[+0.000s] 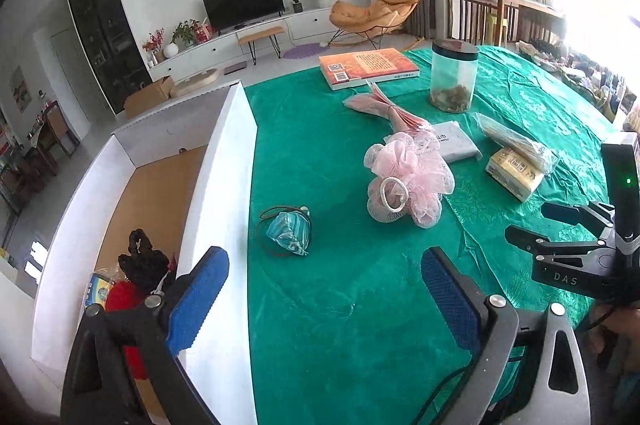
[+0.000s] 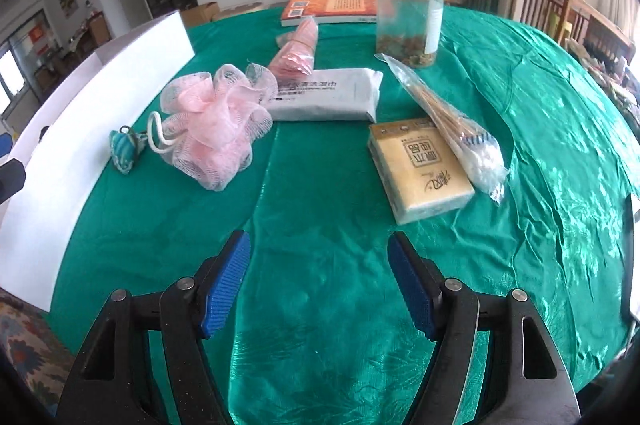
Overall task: Organize soft objects
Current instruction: 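Withdraw both open tools from the box back over the table, then grasp the pink mesh bath puff with the left tool, then grasp the bag of wooden cotton swabs with the right tool while the left tool holds the puff, then carry the bath puff and swab bag into the white box and open both tools, then withdraw both open tools from the box back over the table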
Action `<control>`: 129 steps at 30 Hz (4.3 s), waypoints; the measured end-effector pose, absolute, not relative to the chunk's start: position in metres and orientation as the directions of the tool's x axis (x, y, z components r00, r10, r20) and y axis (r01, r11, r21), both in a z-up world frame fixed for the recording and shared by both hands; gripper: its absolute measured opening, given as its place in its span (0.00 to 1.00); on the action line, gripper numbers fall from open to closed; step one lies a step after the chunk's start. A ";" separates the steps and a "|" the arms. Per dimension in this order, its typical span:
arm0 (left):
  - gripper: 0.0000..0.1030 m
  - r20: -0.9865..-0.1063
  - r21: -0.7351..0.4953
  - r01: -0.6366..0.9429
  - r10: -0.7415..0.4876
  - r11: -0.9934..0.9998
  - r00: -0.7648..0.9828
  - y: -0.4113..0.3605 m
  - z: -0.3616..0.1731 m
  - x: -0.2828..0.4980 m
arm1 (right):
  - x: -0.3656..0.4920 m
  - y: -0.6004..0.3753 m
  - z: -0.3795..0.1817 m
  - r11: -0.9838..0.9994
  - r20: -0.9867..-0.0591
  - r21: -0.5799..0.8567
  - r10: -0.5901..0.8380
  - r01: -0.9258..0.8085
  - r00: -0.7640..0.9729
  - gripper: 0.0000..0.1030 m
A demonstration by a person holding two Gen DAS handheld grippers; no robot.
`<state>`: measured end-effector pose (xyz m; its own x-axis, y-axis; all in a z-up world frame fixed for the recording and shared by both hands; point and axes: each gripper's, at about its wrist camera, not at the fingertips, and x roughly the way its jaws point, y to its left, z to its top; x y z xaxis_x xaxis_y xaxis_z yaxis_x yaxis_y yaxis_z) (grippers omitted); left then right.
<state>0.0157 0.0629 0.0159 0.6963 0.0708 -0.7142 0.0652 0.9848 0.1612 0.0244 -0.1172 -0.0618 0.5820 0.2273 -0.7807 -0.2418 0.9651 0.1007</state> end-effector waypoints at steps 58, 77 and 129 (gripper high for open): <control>0.31 -0.829 -0.091 0.148 -0.157 0.985 0.537 0.013 -0.072 0.132 | 0.006 -0.204 -0.059 0.926 -0.680 0.371 0.223 0.065 0.698 0.72; 0.30 -0.780 -0.192 0.139 -0.237 0.972 0.580 0.049 -0.042 0.083 | 0.161 -0.198 -0.054 0.974 -0.896 0.180 0.221 -0.140 0.384 0.24; 0.97 -0.744 -0.325 0.096 -0.317 0.941 0.588 0.070 -0.027 0.028 | 0.033 -0.119 -0.079 0.961 -0.818 0.230 0.278 -0.156 0.504 0.70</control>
<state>0.0279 0.0701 -0.0267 0.5877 -0.3170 -0.7444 0.0958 0.9409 -0.3250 0.0329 -0.1187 -0.0786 0.5040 0.2779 -0.8178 -0.1557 0.9606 0.2304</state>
